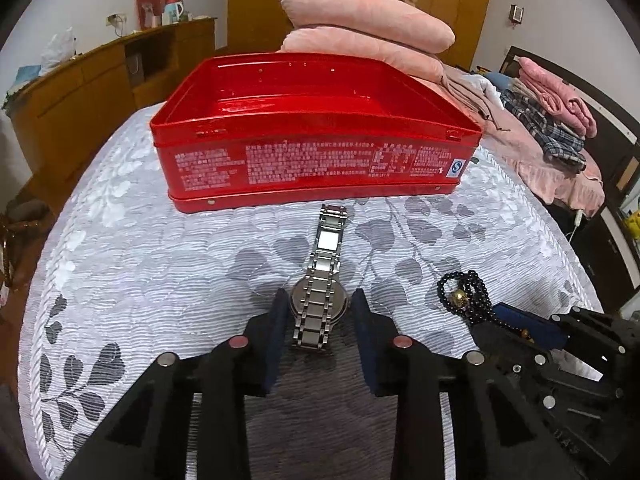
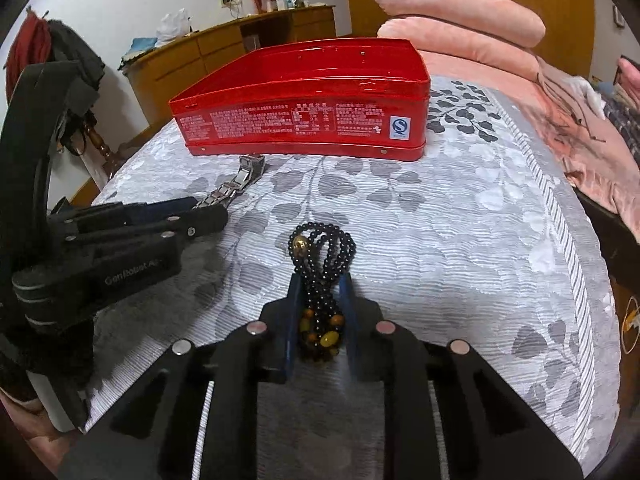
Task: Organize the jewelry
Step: 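Grasp the black bead bracelet with right tool while left tool grasps the silver watch, then carry the watch and black bead bracelet into the red tin and open both tools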
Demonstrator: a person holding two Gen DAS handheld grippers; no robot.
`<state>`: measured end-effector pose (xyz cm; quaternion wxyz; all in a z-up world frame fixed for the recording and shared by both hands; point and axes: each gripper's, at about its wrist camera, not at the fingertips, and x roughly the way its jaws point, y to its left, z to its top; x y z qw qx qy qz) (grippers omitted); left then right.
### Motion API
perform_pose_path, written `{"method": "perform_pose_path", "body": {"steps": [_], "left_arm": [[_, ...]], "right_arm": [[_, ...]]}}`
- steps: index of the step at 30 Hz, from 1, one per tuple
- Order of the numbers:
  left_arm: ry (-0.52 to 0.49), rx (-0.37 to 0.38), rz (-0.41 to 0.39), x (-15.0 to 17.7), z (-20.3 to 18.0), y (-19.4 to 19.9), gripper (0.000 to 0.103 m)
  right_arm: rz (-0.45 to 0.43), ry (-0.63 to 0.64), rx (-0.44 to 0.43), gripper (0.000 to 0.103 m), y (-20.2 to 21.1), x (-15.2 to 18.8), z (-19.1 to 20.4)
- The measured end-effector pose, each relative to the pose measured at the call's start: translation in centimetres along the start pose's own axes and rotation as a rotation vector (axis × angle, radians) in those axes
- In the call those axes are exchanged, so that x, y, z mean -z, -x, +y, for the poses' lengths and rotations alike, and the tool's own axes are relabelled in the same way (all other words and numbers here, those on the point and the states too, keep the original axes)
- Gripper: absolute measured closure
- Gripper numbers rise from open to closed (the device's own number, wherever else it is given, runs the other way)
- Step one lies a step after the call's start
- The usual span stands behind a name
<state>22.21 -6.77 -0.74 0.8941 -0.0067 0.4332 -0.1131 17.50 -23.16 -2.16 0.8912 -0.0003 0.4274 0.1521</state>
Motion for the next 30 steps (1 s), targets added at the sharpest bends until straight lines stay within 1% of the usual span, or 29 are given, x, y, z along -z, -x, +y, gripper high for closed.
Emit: {"method": "perform_pose_path", "body": {"steps": [5,10,18,30], "left_arm": [[0.03,0.016,-0.019,0.5,0.8,1.0,0.071],[0.039,0.017,-0.063,0.7,1.2,2.8,0.071],[0.05,0.022,-0.14,-0.2,1.7,5.4,0.071],[0.066,0.019,-0.22,-1.4,2.1,7.4,0.072]], "right_arm": [[-0.017,-0.031,0.002,0.087,0.9,0.0,-0.3],[-0.047,-0.03,0.002,0.087,2.1,-0.4,0.1],[-0.08,-0.02,-0.009,0.087,3.2,-1.6,1.0],[-0.134,-0.013,-0.018,0.087,4.4,-3.7,1.8]]}}
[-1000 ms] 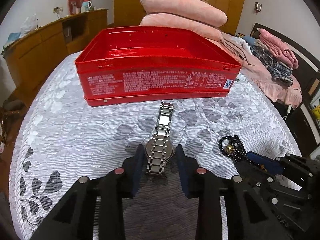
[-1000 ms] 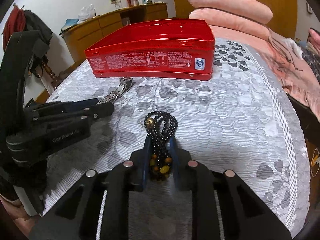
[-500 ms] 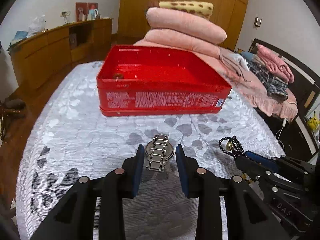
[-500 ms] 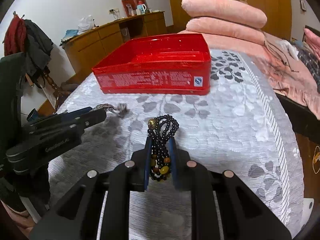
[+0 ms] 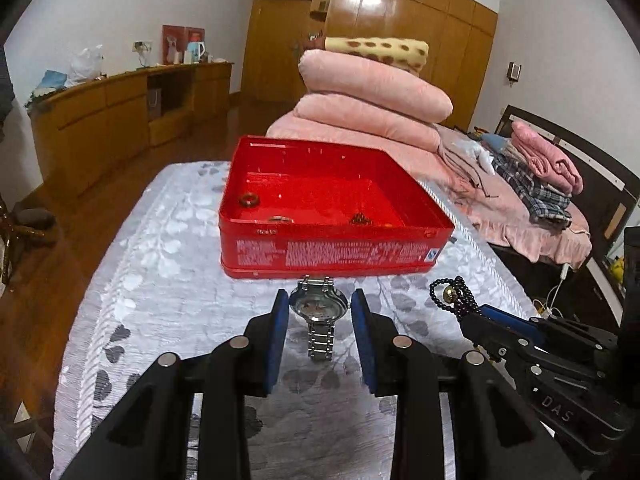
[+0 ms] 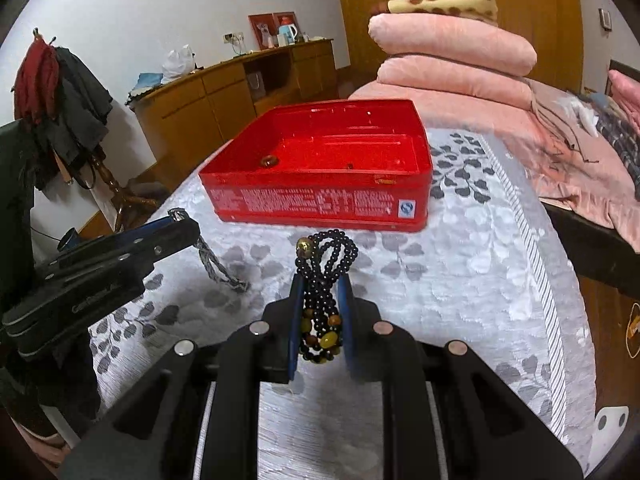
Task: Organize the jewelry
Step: 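Carry the watch and black bead bracelet into the red tin and open both tools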
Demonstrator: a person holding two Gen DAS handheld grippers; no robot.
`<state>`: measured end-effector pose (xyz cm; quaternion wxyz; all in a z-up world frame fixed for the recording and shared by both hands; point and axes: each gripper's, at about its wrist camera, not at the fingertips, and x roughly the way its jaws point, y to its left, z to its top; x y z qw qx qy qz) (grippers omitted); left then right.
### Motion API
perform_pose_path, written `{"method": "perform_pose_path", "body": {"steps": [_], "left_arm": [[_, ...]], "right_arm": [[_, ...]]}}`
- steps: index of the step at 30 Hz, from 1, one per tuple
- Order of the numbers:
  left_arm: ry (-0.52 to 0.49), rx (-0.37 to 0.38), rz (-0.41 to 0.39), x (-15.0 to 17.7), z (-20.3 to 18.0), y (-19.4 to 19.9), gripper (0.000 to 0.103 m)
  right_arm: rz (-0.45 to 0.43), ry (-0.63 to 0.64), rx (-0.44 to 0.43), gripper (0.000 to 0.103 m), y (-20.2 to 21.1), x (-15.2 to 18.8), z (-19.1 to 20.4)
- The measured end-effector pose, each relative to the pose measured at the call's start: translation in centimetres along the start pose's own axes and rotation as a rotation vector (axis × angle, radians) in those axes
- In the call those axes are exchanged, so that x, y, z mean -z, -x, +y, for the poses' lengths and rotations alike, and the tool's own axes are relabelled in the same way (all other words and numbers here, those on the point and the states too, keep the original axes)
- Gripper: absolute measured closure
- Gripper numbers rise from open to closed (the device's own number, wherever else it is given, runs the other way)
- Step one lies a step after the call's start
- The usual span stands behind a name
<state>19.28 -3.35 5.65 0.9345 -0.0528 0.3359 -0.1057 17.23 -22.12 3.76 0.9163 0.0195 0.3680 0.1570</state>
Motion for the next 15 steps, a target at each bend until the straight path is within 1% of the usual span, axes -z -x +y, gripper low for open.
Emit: {"method": "perform_pose_path", "body": {"steps": [8,15], "left_arm": [[0.015,0.016,-0.058,-1.5,0.2,1.2,0.072],[0.018,0.01,-0.129,-4.1,0.1,2.1,0.072]], "right_arm": [[-0.044,0.011,-0.004,0.087,0.7,-2.1,0.4],[-0.09,0.01,-0.006,0.087,1.1,-4.7,0.2]]}}
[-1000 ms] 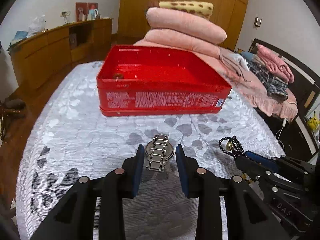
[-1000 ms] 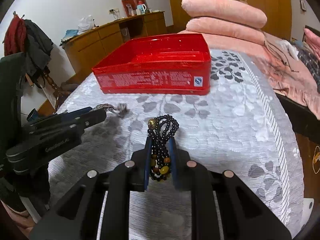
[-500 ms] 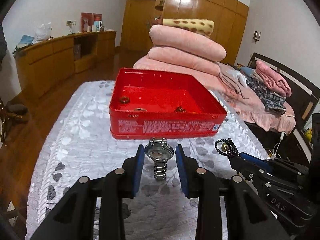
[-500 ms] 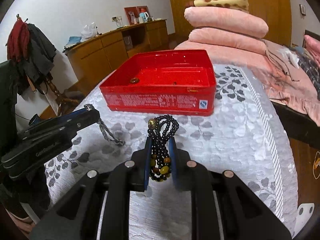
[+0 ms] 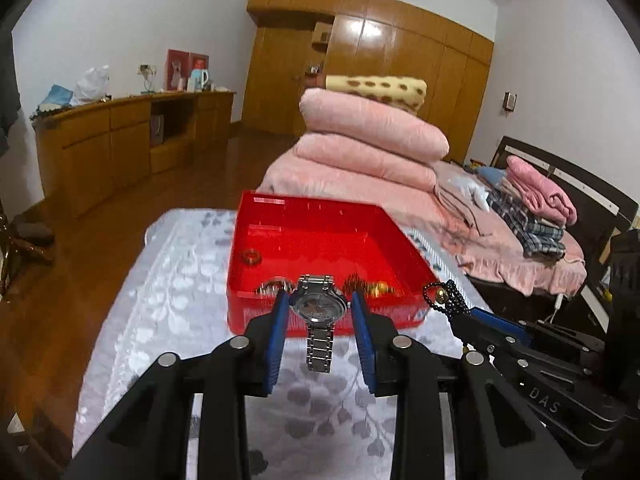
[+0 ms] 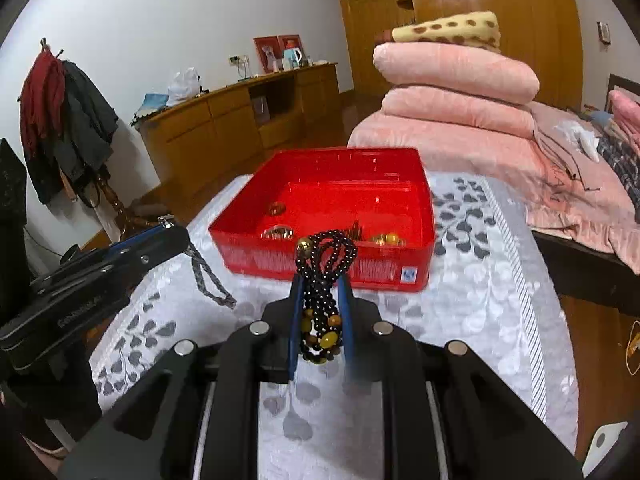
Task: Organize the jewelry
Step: 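Carry the watch and black bead bracelet into the red tin and open both tools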
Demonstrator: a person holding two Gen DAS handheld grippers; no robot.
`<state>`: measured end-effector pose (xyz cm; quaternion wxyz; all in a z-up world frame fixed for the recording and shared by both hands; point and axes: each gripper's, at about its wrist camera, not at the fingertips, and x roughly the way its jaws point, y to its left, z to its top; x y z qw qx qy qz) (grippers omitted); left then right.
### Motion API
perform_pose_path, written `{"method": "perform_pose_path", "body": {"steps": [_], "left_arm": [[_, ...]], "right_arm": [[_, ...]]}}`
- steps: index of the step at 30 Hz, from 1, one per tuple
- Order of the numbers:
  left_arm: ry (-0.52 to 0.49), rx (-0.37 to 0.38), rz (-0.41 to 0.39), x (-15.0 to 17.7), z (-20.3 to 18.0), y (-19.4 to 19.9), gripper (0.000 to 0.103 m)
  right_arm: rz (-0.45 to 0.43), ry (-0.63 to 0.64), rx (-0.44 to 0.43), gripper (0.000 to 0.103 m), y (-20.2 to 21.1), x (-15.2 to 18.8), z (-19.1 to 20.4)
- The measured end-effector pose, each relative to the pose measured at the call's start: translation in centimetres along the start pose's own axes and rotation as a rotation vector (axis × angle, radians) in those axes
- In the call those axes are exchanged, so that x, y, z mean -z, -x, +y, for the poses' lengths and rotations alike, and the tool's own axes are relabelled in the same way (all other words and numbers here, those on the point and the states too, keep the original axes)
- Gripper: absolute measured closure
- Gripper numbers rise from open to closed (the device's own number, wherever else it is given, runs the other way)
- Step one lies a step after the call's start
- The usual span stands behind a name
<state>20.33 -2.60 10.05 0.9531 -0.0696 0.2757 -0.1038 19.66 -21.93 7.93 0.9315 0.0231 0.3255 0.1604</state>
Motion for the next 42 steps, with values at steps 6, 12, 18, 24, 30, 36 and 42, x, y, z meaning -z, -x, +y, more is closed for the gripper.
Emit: {"method": "perform_pose_path", "body": {"steps": [6,12,18,24,30,36,42], "left_arm": [[0.003,-0.011,-0.01,-1.8,0.2,-1.3,0.072],[0.014,-0.023,-0.01,-3.2,0.7,-3.3,0.072],[0.019,-0.032,-0.017,-4.5,0.9,-5.1,0.072],[0.021,-0.035,-0.006,-5.2,1.2,-7.5,0.072],[0.027,-0.038,0.026,-5.6,1.8,-10.7,0.072],[0.031,-0.051,0.071,-5.2,2.3,-13.2,0.072],[0.025,-0.062,0.125,-4.7,2.6,-15.3,0.071]], "right_arm": [[-0.007,-0.014,-0.003,0.087,-1.1,-1.9,-0.4],[0.012,-0.032,-0.005,0.087,-3.0,-3.1,-0.8],[0.024,-0.046,-0.001,0.087,-4.8,-4.4,-1.2],[0.046,-0.061,0.002,0.087,-7.1,-5.5,-1.9],[0.069,-0.072,0.007,0.087,-9.6,-6.6,-2.7],[0.105,-0.084,0.013,0.087,-11.8,-6.8,-3.3],[0.12,-0.09,0.037,0.083,-13.4,-6.8,-3.6]]}}
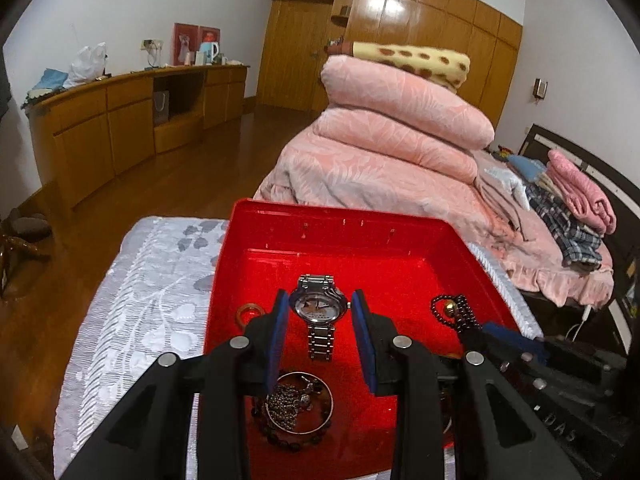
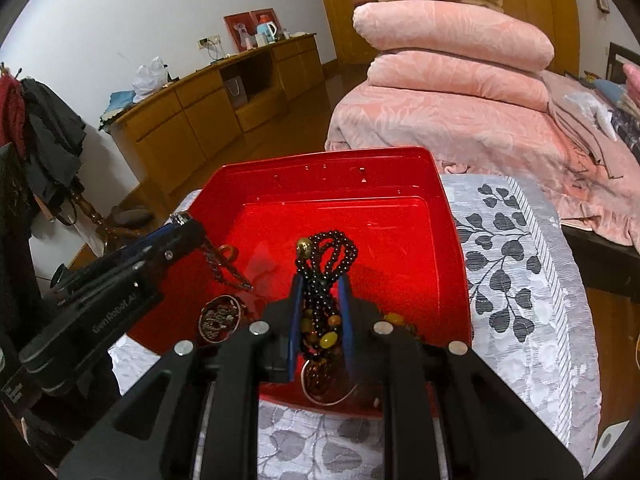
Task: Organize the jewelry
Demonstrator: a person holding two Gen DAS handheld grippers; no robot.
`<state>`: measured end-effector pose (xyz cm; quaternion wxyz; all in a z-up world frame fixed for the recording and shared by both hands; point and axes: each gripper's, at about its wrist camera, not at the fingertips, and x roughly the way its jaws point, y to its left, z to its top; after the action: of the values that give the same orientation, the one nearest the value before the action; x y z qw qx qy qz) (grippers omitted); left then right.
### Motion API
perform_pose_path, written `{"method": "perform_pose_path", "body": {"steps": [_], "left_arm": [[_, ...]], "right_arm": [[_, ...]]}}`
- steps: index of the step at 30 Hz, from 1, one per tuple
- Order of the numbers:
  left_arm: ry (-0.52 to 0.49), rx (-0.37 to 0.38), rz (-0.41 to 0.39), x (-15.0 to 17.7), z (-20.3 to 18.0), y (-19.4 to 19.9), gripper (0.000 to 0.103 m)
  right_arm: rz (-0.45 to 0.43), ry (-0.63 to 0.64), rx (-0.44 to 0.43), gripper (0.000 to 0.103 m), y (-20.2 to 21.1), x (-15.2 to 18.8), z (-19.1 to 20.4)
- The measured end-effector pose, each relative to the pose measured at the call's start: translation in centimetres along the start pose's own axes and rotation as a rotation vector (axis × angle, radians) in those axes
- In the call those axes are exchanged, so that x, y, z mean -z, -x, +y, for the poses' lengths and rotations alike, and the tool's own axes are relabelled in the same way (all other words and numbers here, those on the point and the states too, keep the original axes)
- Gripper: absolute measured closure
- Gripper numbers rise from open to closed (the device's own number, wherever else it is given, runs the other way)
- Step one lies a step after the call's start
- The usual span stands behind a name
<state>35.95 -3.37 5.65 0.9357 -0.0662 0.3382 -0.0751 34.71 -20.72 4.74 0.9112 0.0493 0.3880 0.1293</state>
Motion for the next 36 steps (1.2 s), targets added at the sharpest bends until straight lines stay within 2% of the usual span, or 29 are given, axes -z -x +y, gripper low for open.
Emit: {"method": "perform_pose_path", "body": {"steps": [2,5,10,16,17,20,24,26,31,36], "left_arm": [[0.012,0.002,0.024,0.1,0.2,-0.5,0.071],[0.018,0.004,0.017,0.1,0.4,-0.3,0.064],[0.011,-0.003,-0.044,-0.2,0.5,1.7,0.054],[0.004,-0.021,-0.102,0.3,0.7,4.8,0.034],[0.0,-0.023,-0.114,0.5,0.8,5.3,0.027],[-0.021,-0.036,-0.165,1.2,0.8,7.3,0.018],[-0.037,-0.034,-0.203,2.2,0.6,9.7,0.014],[-0.046,-0.033,-0.22,2.6,0.5,10.7,0.01],[-0.068,-0.042,-0.277,3.6,0.0,13.4,0.009],[-0.078,-0.035,-0.33,4.4,-0.3,16.3,0.008]], "right_arm": [[-0.016,0.0,0.016,0.057,0.0,-0.1,-0.1],[-0.032,0.011,0.052,0.057,0.4,0.1,-0.2],[-0.088,0.001,0.072,0.056,2.2,0.1,-1.0],[-0.132,-0.005,0.087,0.045,4.3,0.8,-1.6],[-0.136,-0.003,0.088,0.04,4.6,1.0,-1.6],[-0.162,0.012,0.087,0.031,6.0,1.9,-1.3],[-0.188,0.022,0.088,0.022,7.5,3.0,-0.7],[-0.201,0.03,0.09,0.015,8.4,3.7,-0.2],[-0.239,0.045,0.088,0.008,10.6,5.1,0.6],[-0.289,0.078,0.095,0.006,13.1,6.2,1.5]]}}
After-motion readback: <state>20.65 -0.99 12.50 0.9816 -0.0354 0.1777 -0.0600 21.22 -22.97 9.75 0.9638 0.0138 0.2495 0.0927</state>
